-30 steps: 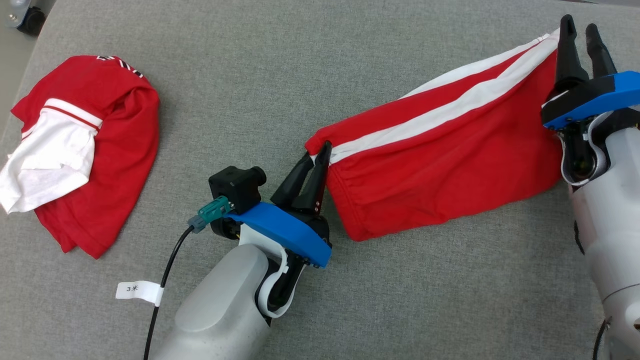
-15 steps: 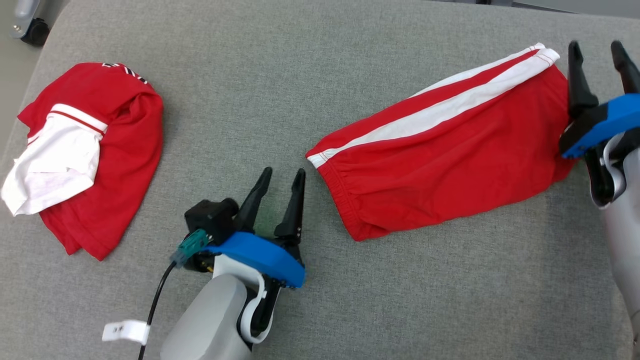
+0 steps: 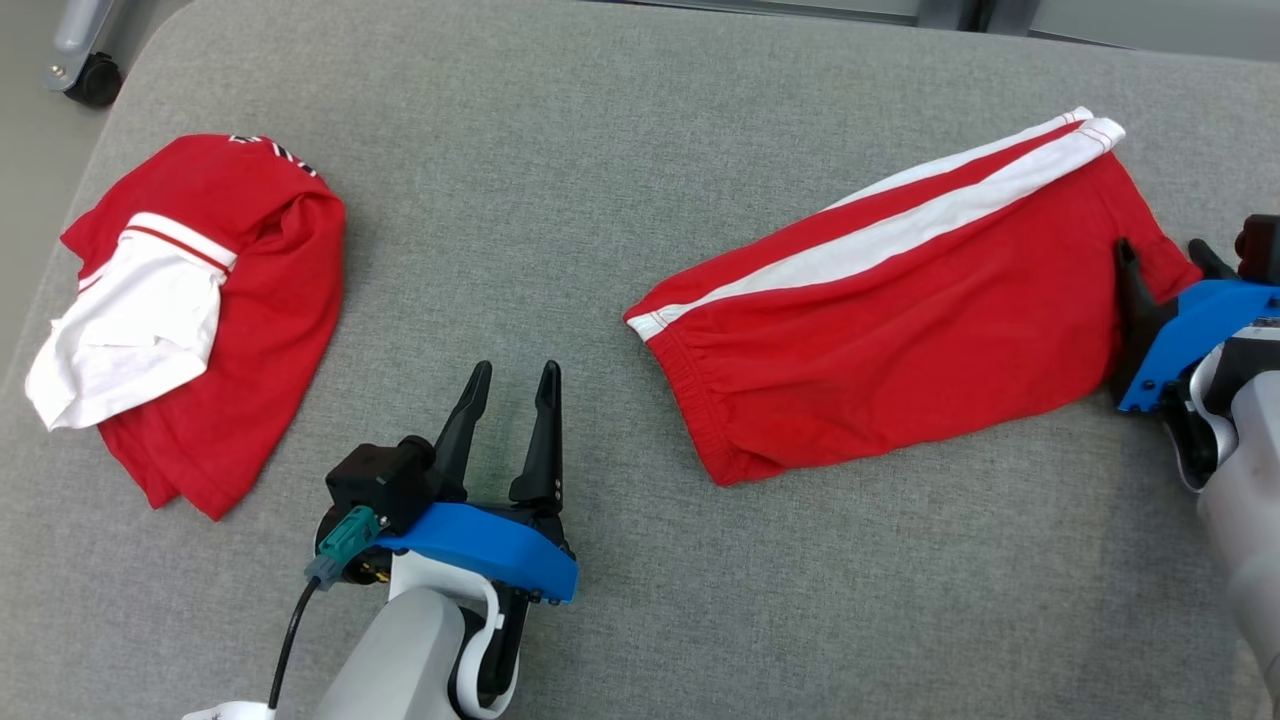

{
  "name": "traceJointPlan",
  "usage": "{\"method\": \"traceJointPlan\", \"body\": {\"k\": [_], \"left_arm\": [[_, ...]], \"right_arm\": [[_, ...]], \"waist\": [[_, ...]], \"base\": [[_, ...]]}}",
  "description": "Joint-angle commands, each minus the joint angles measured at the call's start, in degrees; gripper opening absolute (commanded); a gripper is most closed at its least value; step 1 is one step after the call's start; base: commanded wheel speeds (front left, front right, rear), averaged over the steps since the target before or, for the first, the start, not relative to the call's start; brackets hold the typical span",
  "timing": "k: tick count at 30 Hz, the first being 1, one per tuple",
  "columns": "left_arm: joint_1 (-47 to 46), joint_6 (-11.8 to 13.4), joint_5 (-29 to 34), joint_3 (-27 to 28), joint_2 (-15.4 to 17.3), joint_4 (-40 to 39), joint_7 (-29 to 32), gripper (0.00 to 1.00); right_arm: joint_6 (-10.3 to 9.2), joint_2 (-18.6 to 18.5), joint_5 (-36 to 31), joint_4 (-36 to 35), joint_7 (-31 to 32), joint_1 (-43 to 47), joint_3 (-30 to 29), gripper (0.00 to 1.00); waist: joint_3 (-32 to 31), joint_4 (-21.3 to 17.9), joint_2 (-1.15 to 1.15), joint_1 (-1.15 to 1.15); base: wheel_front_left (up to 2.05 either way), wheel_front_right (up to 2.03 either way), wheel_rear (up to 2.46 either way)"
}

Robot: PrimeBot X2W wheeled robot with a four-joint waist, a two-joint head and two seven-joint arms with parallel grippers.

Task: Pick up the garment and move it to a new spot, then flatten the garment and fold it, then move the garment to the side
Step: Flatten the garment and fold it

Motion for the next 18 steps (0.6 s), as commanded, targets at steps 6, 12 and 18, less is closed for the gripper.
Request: {"method": "traceJointPlan", "body": {"k": [6,12,18], "left_arm": [[1.1,0.3,1.6,1.0,0.0,0.3,-0.2,1.0],[2.8,0.5,3.2,2.6,0.0,1.7,-0.2,1.0],[6.4,0.4,6.1,4.6,0.0,3.2,-0.2,1.0]], "right_arm": [[0.05,2.1,4.5,1.9,-0.4,3.2,0.1,0.0],[0.02,3.3,7.9,1.9,-4.5,6.9,-0.5,0.0],[0.02,5.5,10.9,0.6,-6.2,13.1,1.0,0.0]], "waist": [[-1.1,-1.1,0.0,0.02],[-5.1,-3.4,0.0,0.02],[-10.5,-6.5,0.0,0.02]], "base": [[0.0,0.0,0.0],[0.0,0.0,0.0],[0.0,0.0,0.0]]}}
